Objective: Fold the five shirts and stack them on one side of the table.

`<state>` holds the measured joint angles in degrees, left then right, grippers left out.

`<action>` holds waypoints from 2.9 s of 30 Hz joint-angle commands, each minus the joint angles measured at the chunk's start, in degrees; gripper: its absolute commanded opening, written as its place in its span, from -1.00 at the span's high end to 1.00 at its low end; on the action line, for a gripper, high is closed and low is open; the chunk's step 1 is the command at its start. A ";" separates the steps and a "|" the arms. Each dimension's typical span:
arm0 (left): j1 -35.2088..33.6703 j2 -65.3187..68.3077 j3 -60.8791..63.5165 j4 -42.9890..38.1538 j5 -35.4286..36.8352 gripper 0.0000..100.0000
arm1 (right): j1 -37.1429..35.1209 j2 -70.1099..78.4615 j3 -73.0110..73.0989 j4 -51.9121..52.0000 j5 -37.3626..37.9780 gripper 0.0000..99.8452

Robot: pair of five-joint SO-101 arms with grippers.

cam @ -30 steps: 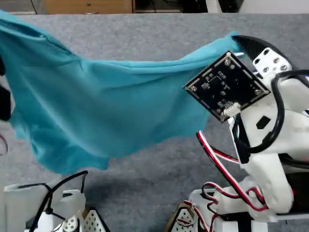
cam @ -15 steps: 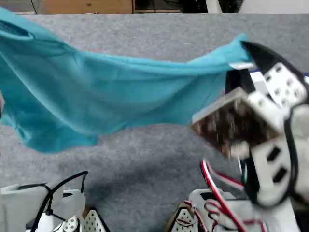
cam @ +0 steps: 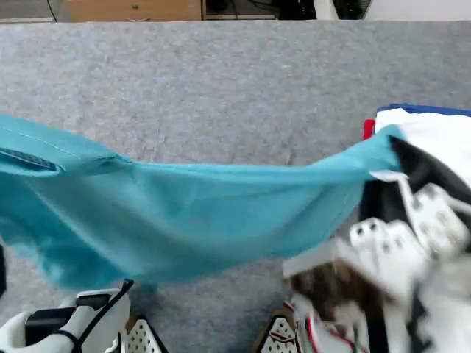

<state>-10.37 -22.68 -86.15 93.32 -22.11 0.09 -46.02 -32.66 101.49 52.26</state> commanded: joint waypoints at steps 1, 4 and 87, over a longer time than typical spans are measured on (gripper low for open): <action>-0.09 2.51 8.09 2.46 -0.35 0.96 | 0.48 -2.51 14.99 -1.49 0.44 1.00; -0.09 4.88 17.67 2.64 -0.35 0.96 | 0.48 -3.21 26.59 -7.03 0.35 1.00; -3.34 15.34 97.67 7.56 -47.38 0.96 | -4.44 32.57 52.97 -28.04 10.20 1.00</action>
<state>-12.75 0.00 5.71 100.09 -67.65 -4.04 -11.38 20.09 75.12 62.37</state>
